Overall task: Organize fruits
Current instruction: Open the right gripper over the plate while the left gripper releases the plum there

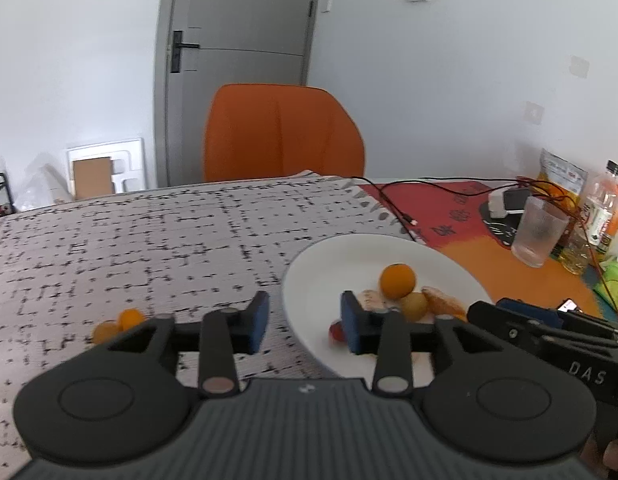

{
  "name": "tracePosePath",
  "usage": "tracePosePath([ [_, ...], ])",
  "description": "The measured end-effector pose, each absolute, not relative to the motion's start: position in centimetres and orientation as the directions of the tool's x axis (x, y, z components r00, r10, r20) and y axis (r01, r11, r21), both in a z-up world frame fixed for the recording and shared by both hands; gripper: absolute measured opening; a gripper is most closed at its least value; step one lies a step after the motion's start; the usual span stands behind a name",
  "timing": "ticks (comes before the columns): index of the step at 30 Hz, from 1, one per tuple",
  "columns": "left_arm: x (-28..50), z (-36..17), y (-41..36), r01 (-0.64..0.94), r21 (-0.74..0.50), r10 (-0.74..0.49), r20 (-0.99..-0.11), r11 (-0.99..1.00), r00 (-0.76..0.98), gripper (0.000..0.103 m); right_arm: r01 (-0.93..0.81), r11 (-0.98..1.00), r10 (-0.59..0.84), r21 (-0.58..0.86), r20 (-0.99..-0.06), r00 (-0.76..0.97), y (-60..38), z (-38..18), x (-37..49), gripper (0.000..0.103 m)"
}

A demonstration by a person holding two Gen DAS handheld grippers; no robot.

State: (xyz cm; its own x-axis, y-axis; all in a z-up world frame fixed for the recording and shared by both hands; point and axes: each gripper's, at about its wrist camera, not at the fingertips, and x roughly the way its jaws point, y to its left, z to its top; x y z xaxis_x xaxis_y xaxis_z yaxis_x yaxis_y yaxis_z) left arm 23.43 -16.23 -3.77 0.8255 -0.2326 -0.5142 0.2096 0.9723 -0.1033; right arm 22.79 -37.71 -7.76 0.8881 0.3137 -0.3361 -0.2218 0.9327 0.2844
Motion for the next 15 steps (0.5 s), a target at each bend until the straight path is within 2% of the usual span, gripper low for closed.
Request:
tracePosePath([
  [2, 23.0, -3.6, -15.6, 0.185, -0.097, -0.209, -0.512, 0.978, 0.833, 0.061, -0.228, 0.93, 0.32, 0.287, -0.332, 0.887, -37.5, -7.7, 22.7, 0.054],
  [5, 22.6, -3.4, -14.4, 0.155, -0.1, -0.185, -0.509, 0.983, 0.841, 0.069, -0.234, 0.93, 0.324, 0.284, -0.33, 0.887, -37.0, -7.5, 22.7, 0.056],
  [10, 21.9, -3.0, -12.2, 0.096, -0.112, -0.139, -0.496, 0.989, 0.857, 0.081, -0.238, 0.932, 0.323, 0.274, -0.329, 0.887, -36.1, -7.3, 22.4, 0.069],
  [14, 21.2, -2.8, -10.8, 0.065, -0.117, -0.115, -0.491, 0.991, 0.864, 0.085, -0.236, 0.935, 0.318, 0.267, -0.327, 0.89, -35.3, -7.1, 22.2, 0.095],
  [15, 21.1, -2.8, -10.5, 0.058, -0.117, -0.109, -0.49, 0.991, 0.865, 0.085, -0.23, 0.938, 0.31, 0.261, -0.322, 0.895, -35.1, -6.9, 22.1, 0.098],
])
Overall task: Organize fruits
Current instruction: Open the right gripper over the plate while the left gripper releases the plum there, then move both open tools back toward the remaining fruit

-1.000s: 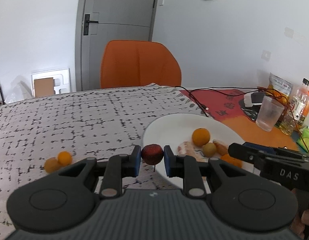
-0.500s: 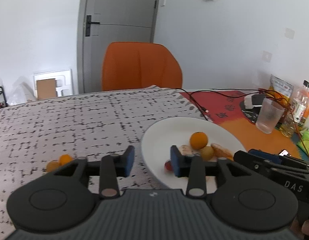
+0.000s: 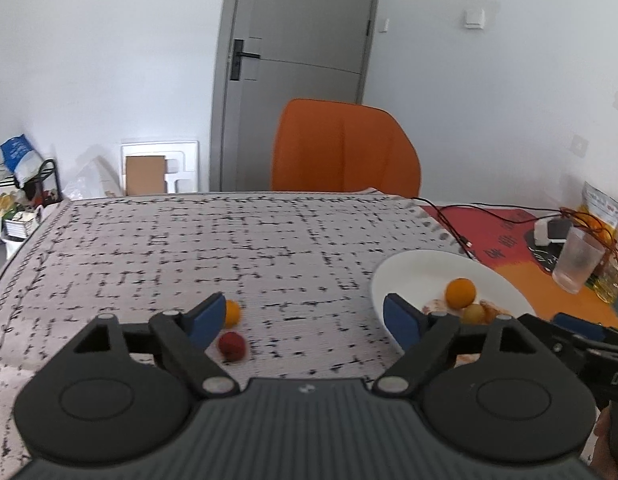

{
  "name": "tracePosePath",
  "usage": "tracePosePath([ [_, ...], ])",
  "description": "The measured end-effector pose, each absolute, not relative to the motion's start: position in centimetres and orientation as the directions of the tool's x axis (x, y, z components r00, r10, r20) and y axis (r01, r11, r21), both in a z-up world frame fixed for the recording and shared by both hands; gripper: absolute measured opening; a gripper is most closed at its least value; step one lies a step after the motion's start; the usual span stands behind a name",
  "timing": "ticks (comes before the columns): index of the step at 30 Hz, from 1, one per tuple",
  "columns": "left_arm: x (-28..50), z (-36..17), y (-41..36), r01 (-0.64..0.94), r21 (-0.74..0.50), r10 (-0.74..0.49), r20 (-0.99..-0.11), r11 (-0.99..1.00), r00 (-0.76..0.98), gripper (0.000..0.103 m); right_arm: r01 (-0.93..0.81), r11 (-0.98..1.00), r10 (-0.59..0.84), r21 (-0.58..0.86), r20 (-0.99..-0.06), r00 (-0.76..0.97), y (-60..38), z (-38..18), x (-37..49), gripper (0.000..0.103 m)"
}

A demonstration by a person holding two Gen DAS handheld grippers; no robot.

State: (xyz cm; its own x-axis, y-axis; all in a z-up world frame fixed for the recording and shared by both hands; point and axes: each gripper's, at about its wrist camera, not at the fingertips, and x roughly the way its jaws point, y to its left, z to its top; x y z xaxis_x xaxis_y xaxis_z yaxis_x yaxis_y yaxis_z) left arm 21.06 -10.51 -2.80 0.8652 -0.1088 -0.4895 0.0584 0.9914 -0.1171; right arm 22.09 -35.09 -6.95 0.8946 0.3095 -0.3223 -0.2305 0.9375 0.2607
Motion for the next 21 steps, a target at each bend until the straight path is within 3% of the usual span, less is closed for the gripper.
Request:
tracePosePath([
  [3, 20.6, -2.7, -9.6, 0.034, -0.12, -0.089, -0.484, 0.992, 0.87, 0.086, -0.237, 0.927, 0.325, 0.29, -0.308, 0.894, -34.8, -6.5, 21.9, 0.103],
  [21, 18.2, -2.3, -3.6, -0.075, -0.154, -0.004, -0.46, 0.985, 0.888, 0.093, -0.288, 0.92, 0.366, 0.266, -0.321, 0.873, -31.0, -5.9, 21.6, 0.103],
])
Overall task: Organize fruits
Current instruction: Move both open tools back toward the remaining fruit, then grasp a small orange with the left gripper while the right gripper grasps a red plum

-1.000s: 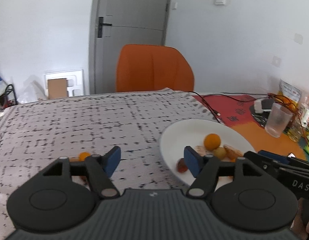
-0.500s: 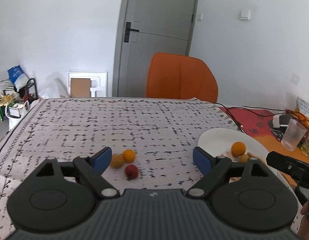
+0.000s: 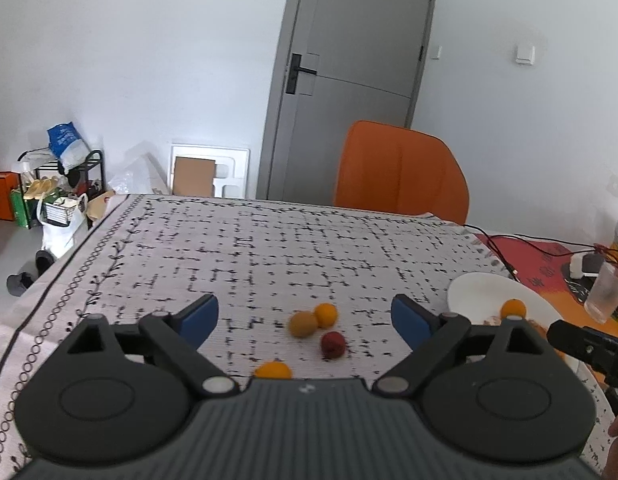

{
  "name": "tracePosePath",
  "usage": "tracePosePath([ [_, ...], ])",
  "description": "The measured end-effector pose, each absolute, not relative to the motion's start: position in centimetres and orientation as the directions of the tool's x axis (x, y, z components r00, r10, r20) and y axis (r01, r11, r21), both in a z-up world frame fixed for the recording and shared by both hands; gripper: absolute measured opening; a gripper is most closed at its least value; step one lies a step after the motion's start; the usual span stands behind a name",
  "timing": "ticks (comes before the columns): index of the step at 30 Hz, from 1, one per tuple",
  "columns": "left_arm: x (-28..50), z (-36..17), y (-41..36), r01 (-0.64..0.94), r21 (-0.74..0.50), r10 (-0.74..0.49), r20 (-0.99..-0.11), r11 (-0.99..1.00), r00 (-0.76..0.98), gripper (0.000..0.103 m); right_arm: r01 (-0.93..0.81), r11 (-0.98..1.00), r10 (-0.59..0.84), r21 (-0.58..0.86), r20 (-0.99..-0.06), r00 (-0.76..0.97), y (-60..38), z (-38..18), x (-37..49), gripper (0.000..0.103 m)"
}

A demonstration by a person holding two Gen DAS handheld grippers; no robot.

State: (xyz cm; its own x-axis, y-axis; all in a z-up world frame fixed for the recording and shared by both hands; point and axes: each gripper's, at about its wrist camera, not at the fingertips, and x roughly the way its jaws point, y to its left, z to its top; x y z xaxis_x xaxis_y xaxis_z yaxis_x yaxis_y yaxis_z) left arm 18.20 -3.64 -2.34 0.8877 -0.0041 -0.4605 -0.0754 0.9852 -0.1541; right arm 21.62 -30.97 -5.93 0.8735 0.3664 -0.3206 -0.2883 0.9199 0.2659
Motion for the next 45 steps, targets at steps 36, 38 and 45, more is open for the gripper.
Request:
tracePosePath([
  [36, 21.2, -9.3, -0.8, -0.059, -0.22, -0.09, -0.609, 0.974, 0.788, 0.03, -0.404, 0.896, 0.445, 0.187, -0.378, 0.812, -23.3, -6.7, 23.6, 0.103],
  [38, 21.2, -9.3, -0.4, -0.064, -0.23, -0.092, -0.607, 0.971, 0.79, 0.025, -0.409, 0.894, 0.449, 0.185, -0.38, 0.809, -23.0, -6.7, 23.9, 0.103],
  [45, 20.4, -8.9, 1.1, -0.086, -0.254, -0.083, -0.588, 0.963, 0.805, 0.025, -0.439, 0.882, 0.471, 0.172, -0.384, 0.794, -21.3, -6.9, 24.6, 0.103],
])
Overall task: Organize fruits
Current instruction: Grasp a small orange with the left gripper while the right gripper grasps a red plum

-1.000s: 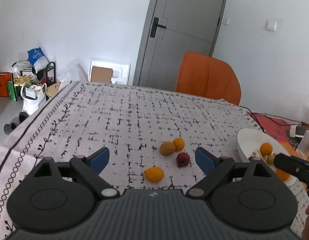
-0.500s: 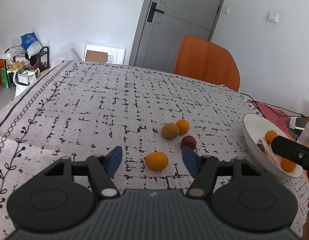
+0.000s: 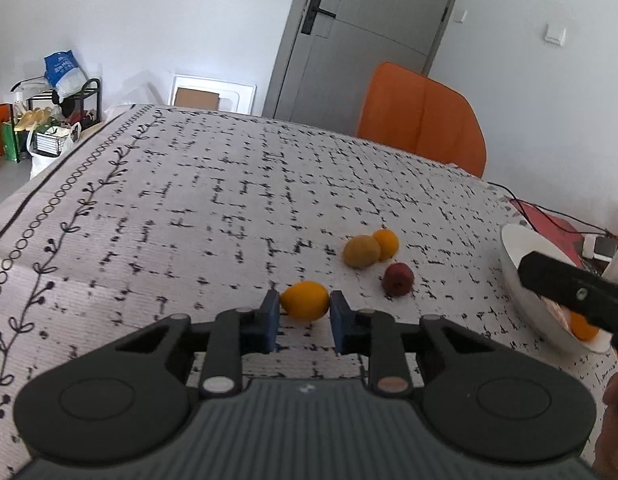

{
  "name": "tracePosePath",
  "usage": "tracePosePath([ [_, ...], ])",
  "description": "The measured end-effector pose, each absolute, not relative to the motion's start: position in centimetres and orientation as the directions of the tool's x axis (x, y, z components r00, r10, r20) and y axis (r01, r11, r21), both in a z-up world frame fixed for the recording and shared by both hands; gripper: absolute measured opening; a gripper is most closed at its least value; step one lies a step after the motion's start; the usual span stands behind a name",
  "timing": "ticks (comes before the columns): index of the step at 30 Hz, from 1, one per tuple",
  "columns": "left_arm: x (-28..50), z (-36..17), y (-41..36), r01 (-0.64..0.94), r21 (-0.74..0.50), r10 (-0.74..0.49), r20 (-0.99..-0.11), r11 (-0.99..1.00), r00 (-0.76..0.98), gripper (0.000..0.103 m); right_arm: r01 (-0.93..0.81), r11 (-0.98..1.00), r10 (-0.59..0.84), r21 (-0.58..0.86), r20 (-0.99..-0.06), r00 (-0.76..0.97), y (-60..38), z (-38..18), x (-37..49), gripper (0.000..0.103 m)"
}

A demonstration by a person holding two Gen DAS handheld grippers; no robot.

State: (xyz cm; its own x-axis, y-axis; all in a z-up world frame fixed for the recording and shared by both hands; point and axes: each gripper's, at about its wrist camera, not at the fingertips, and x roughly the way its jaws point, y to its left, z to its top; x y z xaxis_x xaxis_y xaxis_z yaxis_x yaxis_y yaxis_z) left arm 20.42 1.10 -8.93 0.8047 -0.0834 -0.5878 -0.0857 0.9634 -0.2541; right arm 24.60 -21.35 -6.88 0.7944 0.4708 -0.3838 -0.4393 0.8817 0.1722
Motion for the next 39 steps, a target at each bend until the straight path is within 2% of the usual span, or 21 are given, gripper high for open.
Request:
tracePosePath([
  [7, 20.2, -8.5, 2.4, -0.11, -0.257, -0.061, -0.577, 0.96, 0.815, 0.025, -0.477, 0.863, 0.501, 0.167, -0.404, 0.766, -19.8, -7.1, 25.2, 0.098],
  [13, 19.8, -8.2, 3.4, -0.129, -0.257, -0.041, -0.567, 0.958, 0.823, 0.025, -0.504, 0.849, 0.52, 0.161, -0.43, 0.738, -18.3, -7.5, 26.1, 0.086],
  [19, 19.4, -7.9, 4.3, -0.148, -0.251, -0.018, -0.559, 0.957, 0.829, 0.025, -0.517, 0.839, 0.528, 0.168, -0.478, 0.701, -16.9, -8.4, 27.5, 0.07],
  [21, 19.3, -7.9, 4.5, -0.154, -0.253, -0.014, -0.557, 0.955, 0.83, 0.025, -0.512, 0.843, 0.519, 0.166, -0.501, 0.692, -16.5, -8.8, 28.1, 0.058],
  [25, 19.2, -7.7, 4.9, -0.159, -0.25, -0.008, -0.558, 0.955, 0.83, 0.025, -0.515, 0.84, 0.522, 0.173, -0.517, 0.678, -15.9, -9.1, 28.6, 0.055],
  [26, 19.1, -7.7, 4.9, -0.158, -0.248, -0.008, -0.559, 0.956, 0.829, 0.025, -0.514, 0.841, 0.519, 0.169, -0.52, 0.678, -15.8, -9.2, 28.7, 0.052],
  [27, 19.1, -7.6, 4.9, -0.158, -0.245, -0.007, -0.56, 0.957, 0.829, 0.025, -0.516, 0.84, 0.52, 0.17, -0.525, 0.674, -15.7, -9.4, 28.8, 0.038],
  [29, 19.1, -7.5, 5.0, -0.158, -0.242, -0.005, -0.56, 0.957, 0.828, 0.025, -0.522, 0.834, 0.525, 0.179, -0.55, 0.65, -15.4, -9.8, 29.2, 0.017],
  [33, 19.2, -7.3, 4.6, -0.15, -0.232, -0.005, -0.559, 0.961, 0.829, 0.025, -0.539, 0.818, 0.553, 0.202, -0.536, 0.638, -15.8, -9.8, 28.4, 0.012],
  [39, 19.2, -6.9, 3.4, -0.131, -0.225, -0.016, -0.553, 0.966, 0.833, 0.025, -0.532, 0.818, 0.56, 0.219, -0.517, 0.648, -17.5, -9.2, 27.5, 0.012],
])
